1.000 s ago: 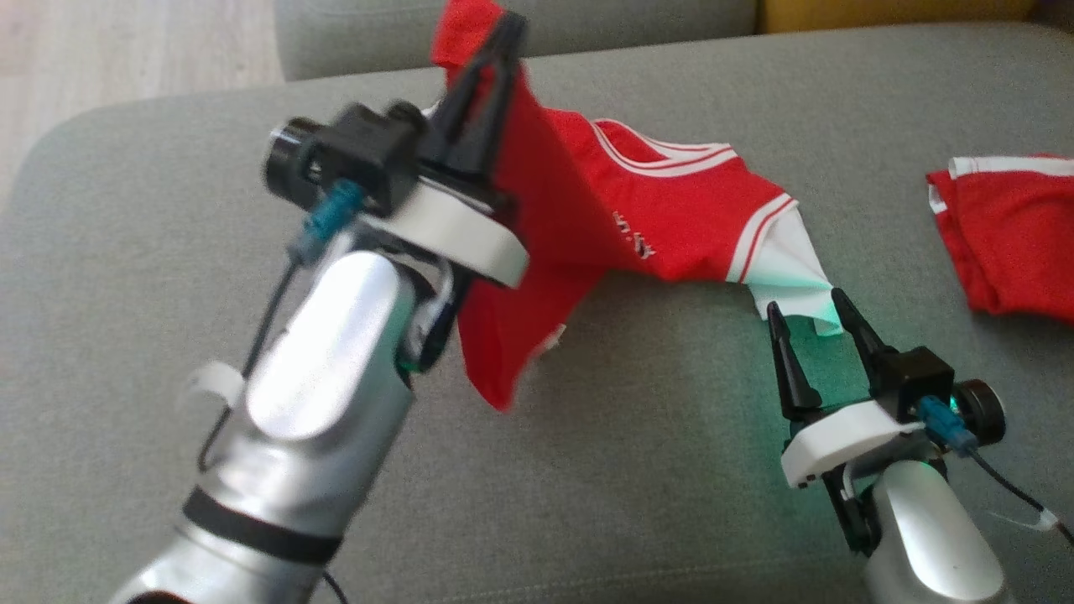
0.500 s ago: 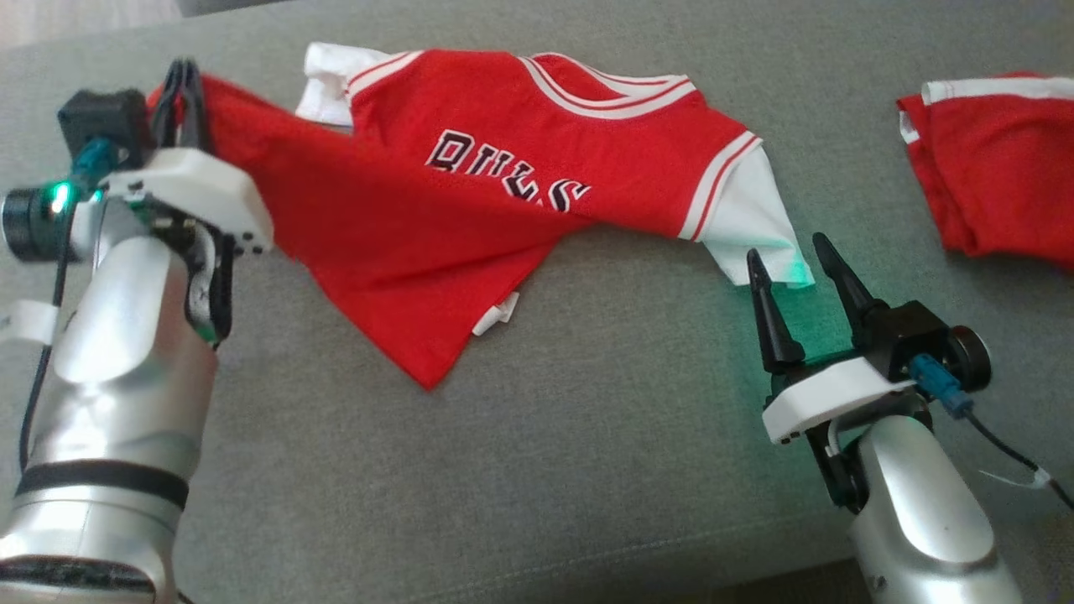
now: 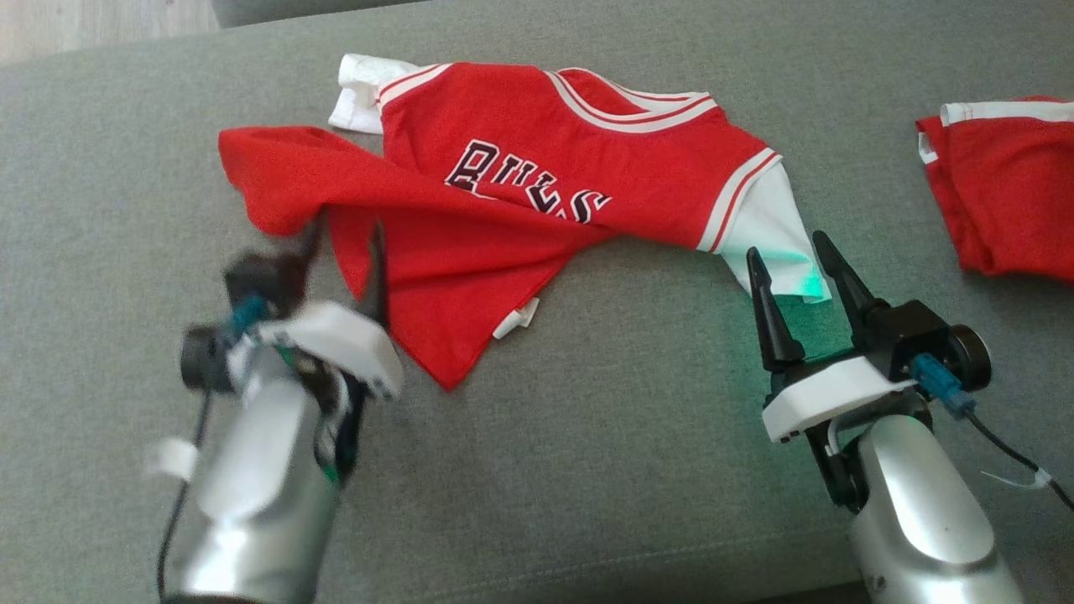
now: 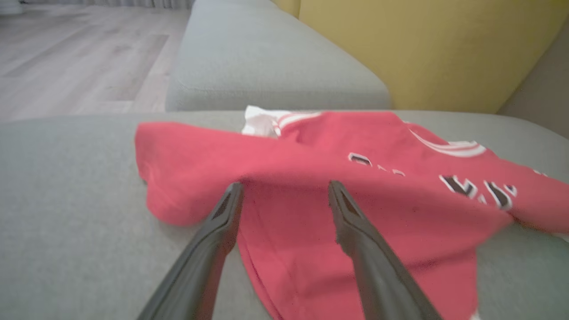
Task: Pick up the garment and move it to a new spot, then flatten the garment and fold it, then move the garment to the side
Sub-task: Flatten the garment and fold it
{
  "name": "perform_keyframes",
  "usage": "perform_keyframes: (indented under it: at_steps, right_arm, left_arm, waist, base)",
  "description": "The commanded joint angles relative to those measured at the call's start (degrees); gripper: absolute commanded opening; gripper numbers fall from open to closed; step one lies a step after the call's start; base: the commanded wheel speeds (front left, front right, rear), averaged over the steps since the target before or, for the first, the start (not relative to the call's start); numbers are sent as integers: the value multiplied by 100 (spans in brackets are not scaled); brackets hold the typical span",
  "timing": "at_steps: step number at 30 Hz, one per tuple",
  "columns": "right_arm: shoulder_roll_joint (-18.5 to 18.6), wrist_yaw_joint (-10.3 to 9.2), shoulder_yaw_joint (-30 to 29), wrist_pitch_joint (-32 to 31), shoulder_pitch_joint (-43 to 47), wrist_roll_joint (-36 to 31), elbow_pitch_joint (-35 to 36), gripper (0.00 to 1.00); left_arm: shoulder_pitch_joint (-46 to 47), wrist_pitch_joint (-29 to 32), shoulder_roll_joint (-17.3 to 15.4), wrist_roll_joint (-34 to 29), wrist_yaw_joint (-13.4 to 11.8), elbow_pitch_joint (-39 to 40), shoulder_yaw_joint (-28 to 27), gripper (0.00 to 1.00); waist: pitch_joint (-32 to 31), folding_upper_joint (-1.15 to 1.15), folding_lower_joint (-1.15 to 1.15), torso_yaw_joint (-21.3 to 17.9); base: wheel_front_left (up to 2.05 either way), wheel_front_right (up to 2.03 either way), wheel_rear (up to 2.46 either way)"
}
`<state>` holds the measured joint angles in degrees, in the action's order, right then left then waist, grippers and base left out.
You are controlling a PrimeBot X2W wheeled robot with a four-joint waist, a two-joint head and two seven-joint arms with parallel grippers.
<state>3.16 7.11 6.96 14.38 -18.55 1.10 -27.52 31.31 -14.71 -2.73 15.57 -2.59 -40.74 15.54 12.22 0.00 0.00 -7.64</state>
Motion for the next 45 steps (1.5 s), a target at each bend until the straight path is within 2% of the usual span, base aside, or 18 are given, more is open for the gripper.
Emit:
perform_keyframes:
  at_steps: [1, 4, 7, 12, 19, 21, 22, 23, 24, 25, 29, 32, 34, 38, 44, 45]
  right_arm:
    - [-28, 37, 128, 62, -111, 14, 163, 100]
    - [-28, 37, 138, 62, -98, -1, 142, 100]
    - [-28, 37, 149, 62, -72, -18, 110, 100]
    - [-28, 37, 73, 62, -20, -64, 69, 100]
    - [-28, 37, 46, 62, -37, -82, 27, 100]
    - [-27, 37, 26, 62, -46, -83, 24, 100]
    - [-26, 37, 12, 62, -48, -84, 21, 100]
    - [-23, 37, -1, 62, -45, -87, 17, 100]
    - [-20, 37, -17, 62, -37, -91, 14, 100]
    - [-19, 37, -35, 62, -25, -92, 12, 100]
    - [-19, 37, -105, 62, 66, -88, -15, 100]
    - [-20, 37, -174, 62, 164, -84, -50, 100]
    - [-21, 37, -237, 62, 272, -78, -115, 100]
    - [-23, 37, -273, 62, 412, -45, -192, 100]
    - [-26, 37, -271, 62, 545, 8, -237, 100]
    - [-26, 37, -262, 62, 562, 33, -236, 100]
  left_arm:
    - [-18, -29, -62, -28, 57, 252, -60, 100]
    - [-447, -29, -22, 167, 133, 377, 201, 100]
    - [-810, -29, -18, 609, 85, 497, 650, 100]
    - [-1082, -29, -16, 878, -9, 723, 1394, 100]
    - [-1054, -29, -16, 985, -254, 127, 1841, 99]
    - [-986, -29, -16, 1033, -327, -176, 1878, 55]
    - [-950, -29, -15, 1042, -366, -291, 1883, 47]
    - [-926, -29, -15, 1059, -398, -417, 1886, 30]
    - [-912, -29, -15, 1102, -421, -514, 1869, 4]
    - [-901, -29, -15, 1113, -448, -603, 1858, 0]
    - [-939, -29, -15, 1174, -560, -799, 1666, 0]
    - [-1055, -29, -25, 1135, -683, -615, 1259, 0]
    - [-1264, -29, -119, 1012, -789, -329, 792, 0]
    - [-1567, -29, -254, 765, -855, -17, 293, 0]
    - [-1826, -29, -347, 363, -889, 364, -143, 0]
    - [-1871, -29, -349, 279, -898, 456, -221, 9]
  waist:
    - [-25, 0, 0, 6]
    - [-64, 0, 0, -31]
    - [-109, 0, 0, -108]
    - [-138, 0, 0, -185]
    - [-135, 0, 0, -268]
    - [-144, 0, 0, -269]
    - [-155, 0, 0, -264]
    - [-172, 0, 0, -254]
    - [-196, 0, 0, -239]
    - [-225, 0, 0, -223]
    - [-408, 0, 0, -126]
    - [-588, 0, 0, -15]
    - [-773, 0, 0, 88]
    - [-979, 0, 0, 188]
    - [-1102, 0, 0, 260]
    - [-1113, 0, 0, 270]
  base:
    - [0, 0, 0]
    - [0, 0, 0]
    - [0, 0, 0]
    - [0, 0, 0]
    - [0, 0, 0]
    - [0, 0, 0]
    - [0, 0, 0]
    - [0, 0, 0]
    - [0, 0, 0]
    - [0, 0, 0]
    - [0, 0, 0]
    - [0, 0, 0]
    - [0, 0, 0]
    - [0, 0, 0]
    - [0, 0, 0]
    - [0, 0, 0]
